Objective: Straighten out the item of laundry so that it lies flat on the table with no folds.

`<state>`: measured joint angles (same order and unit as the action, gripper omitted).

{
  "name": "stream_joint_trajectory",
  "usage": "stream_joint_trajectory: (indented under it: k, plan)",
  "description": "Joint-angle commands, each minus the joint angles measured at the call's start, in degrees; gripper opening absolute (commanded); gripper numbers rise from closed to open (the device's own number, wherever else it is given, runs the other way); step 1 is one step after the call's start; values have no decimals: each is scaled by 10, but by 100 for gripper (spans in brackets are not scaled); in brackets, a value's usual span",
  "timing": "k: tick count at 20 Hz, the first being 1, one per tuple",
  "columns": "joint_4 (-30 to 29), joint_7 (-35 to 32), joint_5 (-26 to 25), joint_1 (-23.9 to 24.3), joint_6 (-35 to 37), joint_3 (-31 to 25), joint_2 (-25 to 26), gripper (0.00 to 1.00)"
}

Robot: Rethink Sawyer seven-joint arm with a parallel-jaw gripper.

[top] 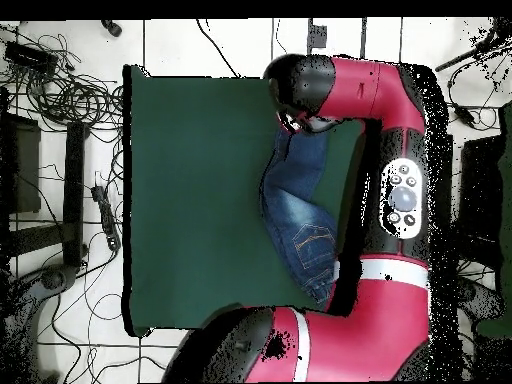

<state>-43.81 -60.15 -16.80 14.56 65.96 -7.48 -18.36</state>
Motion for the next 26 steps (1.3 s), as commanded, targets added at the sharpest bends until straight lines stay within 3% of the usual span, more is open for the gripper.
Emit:
stream_joint_trajectory:
  k: [1,6,10,15,26]
  plan:
    - [-203,-4,-2,15,-98,-29,-28,100]
    - [-272,7,-11,48,-174,-37,-47,100]
    - [-295,13,-20,63,-205,-43,-45,100]
    - [-276,11,-23,62,-205,-49,-31,100]
    - [-300,11,-15,73,-186,-53,-51,100]
